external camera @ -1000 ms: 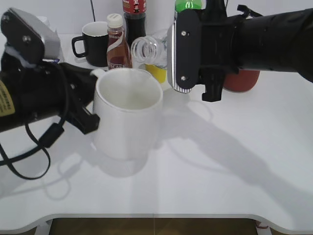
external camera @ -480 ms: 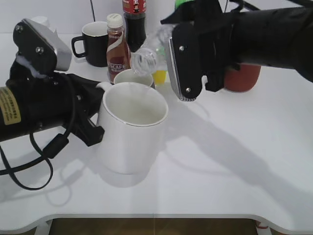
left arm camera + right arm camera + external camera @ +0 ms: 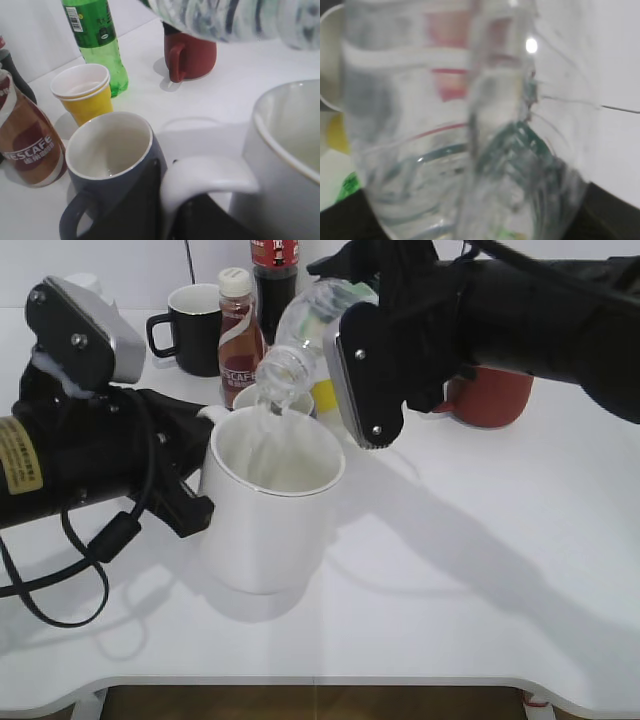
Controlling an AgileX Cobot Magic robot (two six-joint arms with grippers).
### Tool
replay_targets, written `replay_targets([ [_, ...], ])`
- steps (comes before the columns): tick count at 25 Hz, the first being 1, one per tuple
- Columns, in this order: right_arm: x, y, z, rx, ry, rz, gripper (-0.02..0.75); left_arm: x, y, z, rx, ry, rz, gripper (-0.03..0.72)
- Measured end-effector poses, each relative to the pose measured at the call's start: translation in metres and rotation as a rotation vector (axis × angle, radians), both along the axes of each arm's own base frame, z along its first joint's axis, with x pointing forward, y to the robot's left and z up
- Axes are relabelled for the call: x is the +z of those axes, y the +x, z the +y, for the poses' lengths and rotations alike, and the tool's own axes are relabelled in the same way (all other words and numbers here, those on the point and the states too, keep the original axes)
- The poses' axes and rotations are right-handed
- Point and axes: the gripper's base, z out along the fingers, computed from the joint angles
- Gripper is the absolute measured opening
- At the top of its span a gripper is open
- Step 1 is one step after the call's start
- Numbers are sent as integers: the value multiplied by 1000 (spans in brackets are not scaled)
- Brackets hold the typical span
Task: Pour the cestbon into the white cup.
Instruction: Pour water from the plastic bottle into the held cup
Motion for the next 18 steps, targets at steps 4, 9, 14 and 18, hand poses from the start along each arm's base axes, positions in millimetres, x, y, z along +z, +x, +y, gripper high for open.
replay_targets([
  [4,0,1,0,1,-3,-19,463,0,0,0,0,0,0,28],
  [9,1,1,0,4,-19,-40,463,0,0,0,0,0,0,28],
  [14,1,1,0,12,-50,-74,463,0,0,0,0,0,0,28],
  [18,5,3,0,1,-39,-128,463,0,0,0,0,1,1,28],
])
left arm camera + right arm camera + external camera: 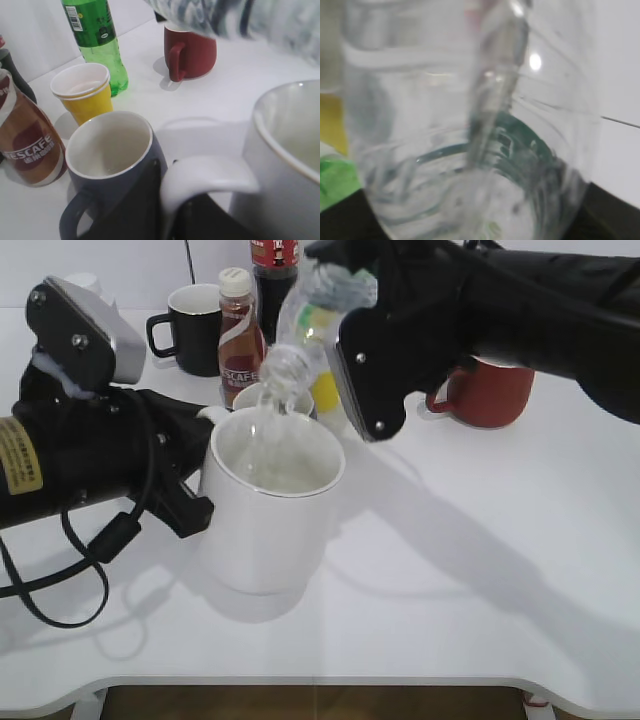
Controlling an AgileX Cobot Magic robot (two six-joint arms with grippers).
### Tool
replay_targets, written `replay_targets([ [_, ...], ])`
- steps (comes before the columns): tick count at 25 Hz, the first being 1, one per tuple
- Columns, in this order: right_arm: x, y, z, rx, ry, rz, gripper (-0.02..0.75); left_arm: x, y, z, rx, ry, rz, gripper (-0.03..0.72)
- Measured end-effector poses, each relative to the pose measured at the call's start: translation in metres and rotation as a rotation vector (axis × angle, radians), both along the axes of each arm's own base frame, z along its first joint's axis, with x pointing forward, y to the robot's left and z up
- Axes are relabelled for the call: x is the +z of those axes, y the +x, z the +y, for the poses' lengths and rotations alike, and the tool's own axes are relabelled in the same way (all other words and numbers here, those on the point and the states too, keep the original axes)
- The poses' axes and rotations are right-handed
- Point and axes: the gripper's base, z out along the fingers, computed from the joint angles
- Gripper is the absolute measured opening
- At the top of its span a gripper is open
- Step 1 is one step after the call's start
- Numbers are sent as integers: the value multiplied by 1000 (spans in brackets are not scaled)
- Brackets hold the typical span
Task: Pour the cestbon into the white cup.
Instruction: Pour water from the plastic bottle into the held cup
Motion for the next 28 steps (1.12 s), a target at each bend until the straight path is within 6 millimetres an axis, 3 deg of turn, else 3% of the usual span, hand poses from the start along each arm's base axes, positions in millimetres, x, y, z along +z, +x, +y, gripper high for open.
replay_targets([
  [11,5,2,-2,-34,49,-34,463,0,0,0,1,4,2,28],
  [16,-9,1,-4,-93,95,218,463,0,0,0,-2,-1,-3,28],
  [19,-12,0,-5,-171,296,430,463,1,2,2,8,-5,-6,28],
  [24,-4,-1,-9,-311,786,807,463,4,10,12,51,-36,-32,28],
  [28,0,9,-24,-403,1079,976,463,13,25,30,137,-124,-93,28],
])
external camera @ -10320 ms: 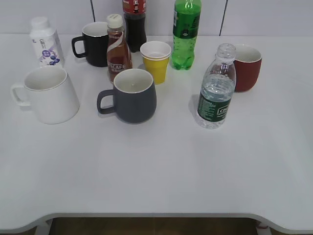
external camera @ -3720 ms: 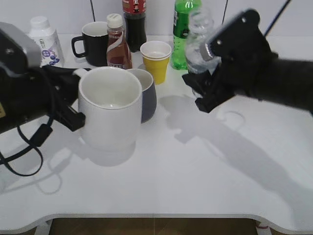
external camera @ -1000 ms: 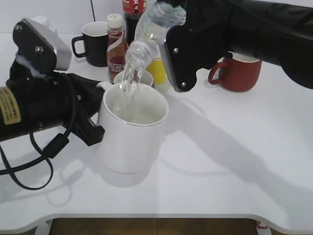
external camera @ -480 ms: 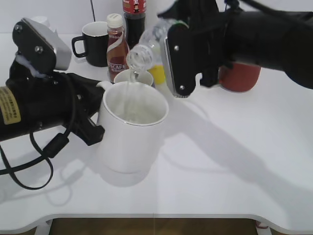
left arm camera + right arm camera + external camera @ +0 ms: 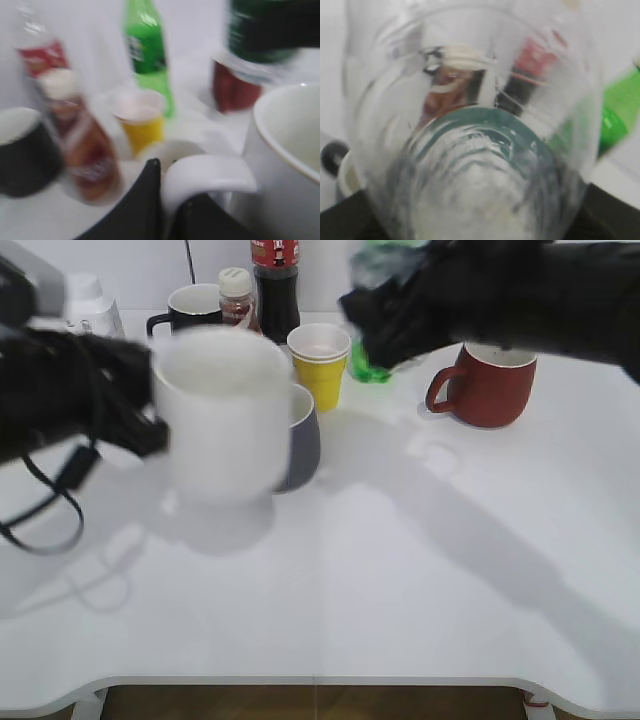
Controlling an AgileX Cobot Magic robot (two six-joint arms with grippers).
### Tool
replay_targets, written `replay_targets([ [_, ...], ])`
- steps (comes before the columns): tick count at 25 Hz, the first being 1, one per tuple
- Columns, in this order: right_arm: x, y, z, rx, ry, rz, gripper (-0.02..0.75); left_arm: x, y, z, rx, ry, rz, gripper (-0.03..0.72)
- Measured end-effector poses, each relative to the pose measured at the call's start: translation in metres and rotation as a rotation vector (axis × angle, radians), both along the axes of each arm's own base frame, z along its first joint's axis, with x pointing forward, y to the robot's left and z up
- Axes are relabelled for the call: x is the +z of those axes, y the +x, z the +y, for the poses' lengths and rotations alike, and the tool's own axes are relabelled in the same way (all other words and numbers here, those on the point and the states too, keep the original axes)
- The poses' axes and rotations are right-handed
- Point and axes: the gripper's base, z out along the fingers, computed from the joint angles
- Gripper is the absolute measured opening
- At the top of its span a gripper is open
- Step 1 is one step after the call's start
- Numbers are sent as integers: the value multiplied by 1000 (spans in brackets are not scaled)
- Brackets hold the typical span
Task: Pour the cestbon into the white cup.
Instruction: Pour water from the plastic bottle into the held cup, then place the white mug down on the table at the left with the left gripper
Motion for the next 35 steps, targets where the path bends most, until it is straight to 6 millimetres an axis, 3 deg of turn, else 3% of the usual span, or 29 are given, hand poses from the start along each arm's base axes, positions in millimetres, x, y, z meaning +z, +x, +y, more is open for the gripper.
replay_targets([
  [7,-14,17,-50,-95,292,115,463,9,35,59,254,-65,-63,28],
  [10,-30,11,-65,-71,314,171,463,-1,52,84,345,-118,-100,28],
  [14,-51,4,-78,-101,279,237,463,-33,72,105,401,-163,-113,28],
  [20,-58,-1,-80,-90,268,247,463,-90,84,110,415,-95,-39,27],
  [24,-60,-3,-80,-89,268,252,463,-115,85,110,422,-67,33,27],
  [31,-60,-3,-80,-88,268,251,463,-118,86,110,425,-81,24,37],
  [35,-60,-3,-80,-88,268,251,463,-116,86,110,422,-93,13,134],
])
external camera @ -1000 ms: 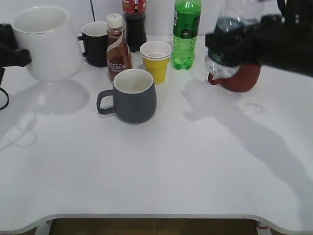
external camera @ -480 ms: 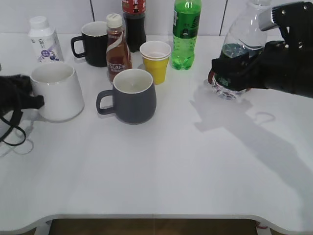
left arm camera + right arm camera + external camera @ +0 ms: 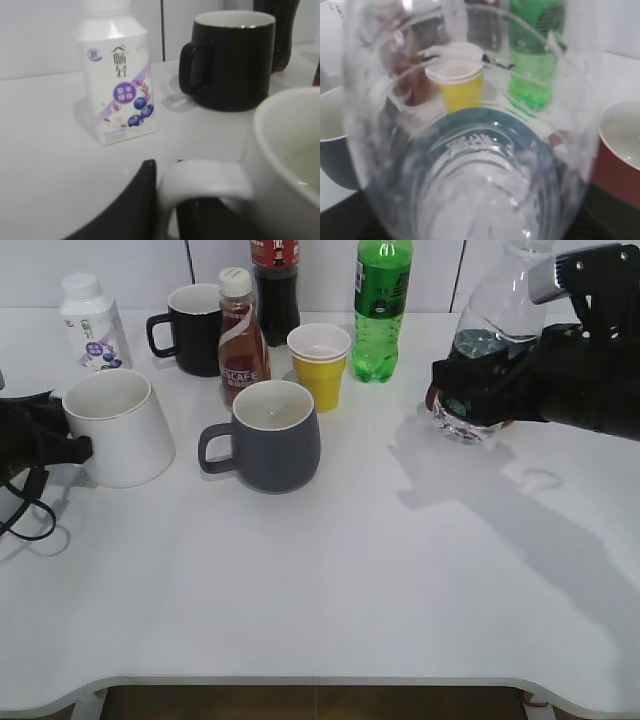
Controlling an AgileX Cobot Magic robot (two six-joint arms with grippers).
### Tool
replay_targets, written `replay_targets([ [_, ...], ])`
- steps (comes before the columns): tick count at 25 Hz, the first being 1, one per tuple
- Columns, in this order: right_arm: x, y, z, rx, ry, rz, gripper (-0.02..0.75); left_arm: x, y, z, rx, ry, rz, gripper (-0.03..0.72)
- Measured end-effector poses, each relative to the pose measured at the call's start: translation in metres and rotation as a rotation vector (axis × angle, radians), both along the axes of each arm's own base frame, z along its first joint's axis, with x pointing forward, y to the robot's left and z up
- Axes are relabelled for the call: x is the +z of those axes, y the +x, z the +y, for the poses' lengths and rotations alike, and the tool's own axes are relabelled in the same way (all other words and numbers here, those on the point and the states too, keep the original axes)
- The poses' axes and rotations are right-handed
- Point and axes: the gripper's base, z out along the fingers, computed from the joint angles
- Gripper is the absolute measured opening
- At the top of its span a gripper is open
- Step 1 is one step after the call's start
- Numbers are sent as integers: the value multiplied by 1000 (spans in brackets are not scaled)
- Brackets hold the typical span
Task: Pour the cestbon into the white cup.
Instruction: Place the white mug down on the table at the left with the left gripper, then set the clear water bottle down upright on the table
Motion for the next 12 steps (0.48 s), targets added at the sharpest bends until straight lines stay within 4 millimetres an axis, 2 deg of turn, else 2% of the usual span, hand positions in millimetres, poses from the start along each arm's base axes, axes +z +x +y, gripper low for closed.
replay_targets([
  [3,0,0,0,0,0,0,463,0,0,0,2,-4,0,181],
  [12,0,0,0,0,1,0,463,4,-6,0,3,-7,-2,225],
])
